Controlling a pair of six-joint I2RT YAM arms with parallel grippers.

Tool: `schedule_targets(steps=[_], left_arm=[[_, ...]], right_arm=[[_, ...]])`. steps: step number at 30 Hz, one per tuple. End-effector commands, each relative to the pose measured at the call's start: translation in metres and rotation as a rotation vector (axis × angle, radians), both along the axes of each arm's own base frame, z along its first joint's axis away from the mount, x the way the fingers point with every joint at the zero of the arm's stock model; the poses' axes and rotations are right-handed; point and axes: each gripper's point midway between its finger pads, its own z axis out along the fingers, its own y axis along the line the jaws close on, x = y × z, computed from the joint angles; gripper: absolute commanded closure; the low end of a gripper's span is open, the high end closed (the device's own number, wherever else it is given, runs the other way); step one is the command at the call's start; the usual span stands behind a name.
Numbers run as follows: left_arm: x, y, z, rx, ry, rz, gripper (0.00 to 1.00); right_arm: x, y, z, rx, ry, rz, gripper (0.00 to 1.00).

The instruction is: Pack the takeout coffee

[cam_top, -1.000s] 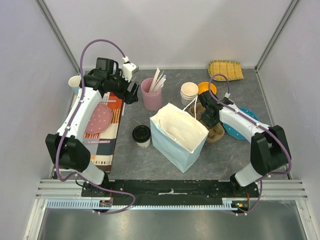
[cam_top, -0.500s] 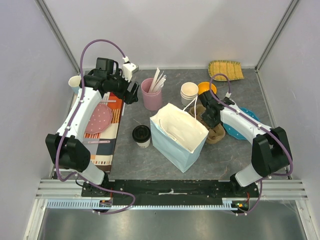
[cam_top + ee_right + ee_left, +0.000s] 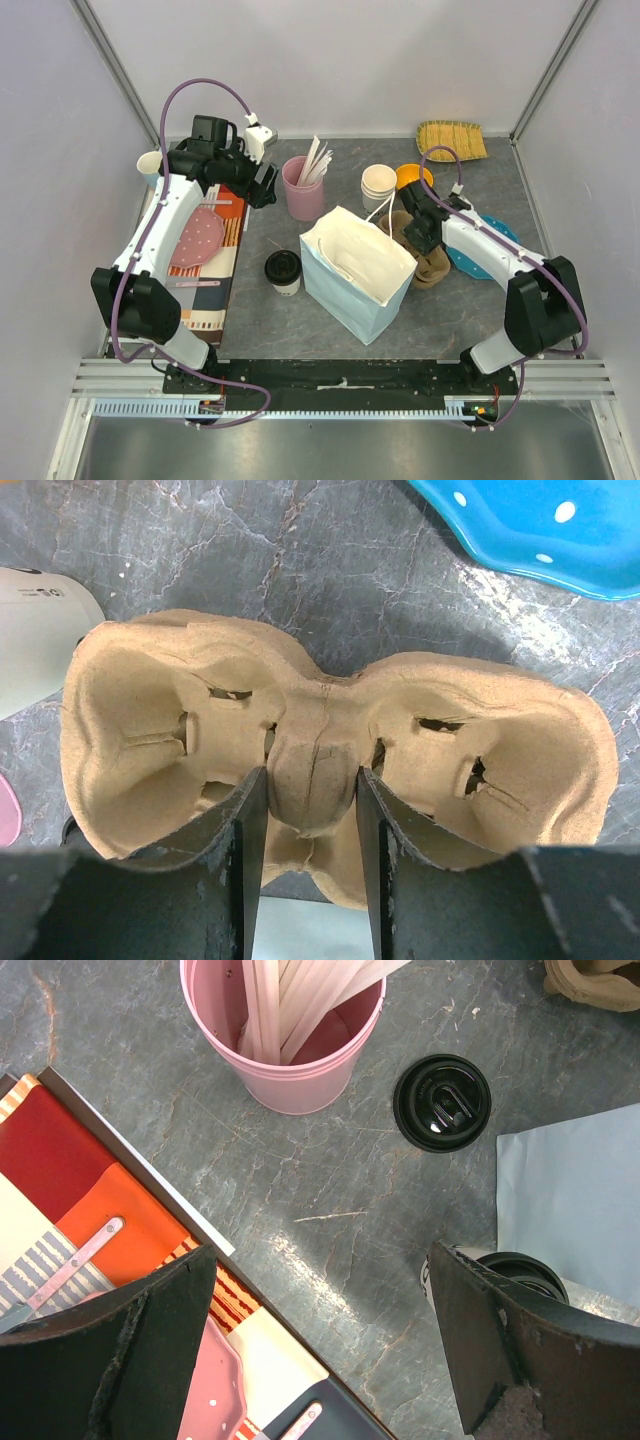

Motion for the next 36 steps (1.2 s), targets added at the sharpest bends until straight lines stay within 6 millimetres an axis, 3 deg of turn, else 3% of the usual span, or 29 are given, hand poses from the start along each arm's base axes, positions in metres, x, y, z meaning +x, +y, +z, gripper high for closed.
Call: schedule_targets(steps=[1, 20, 29, 36], left_arm=[[0.001, 0.001, 0.008, 0.006, -0.038, -0.028, 0.07], [0.001, 0.000, 0.012, 0.003, -0.048, -0.029, 0.07], [0.001, -0.001, 0.015, -0.004, -0.051, -0.025, 0.07], [0.001, 0.000, 0.018, -0.009, -0.057, -0.020, 0.07]], right_arm=[[0.012, -0.001, 0.030, 0.007, -0.090, -0.012, 0.55], [0.014, -0.016, 0.080, -0.059, -0.178, -0.002, 0.55], [0.018, -0.035, 0.145, -0.151, -0.300, 0.011, 0.56], [0.018, -0.046, 0.206, -0.174, -0.420, -0.001, 0.56]])
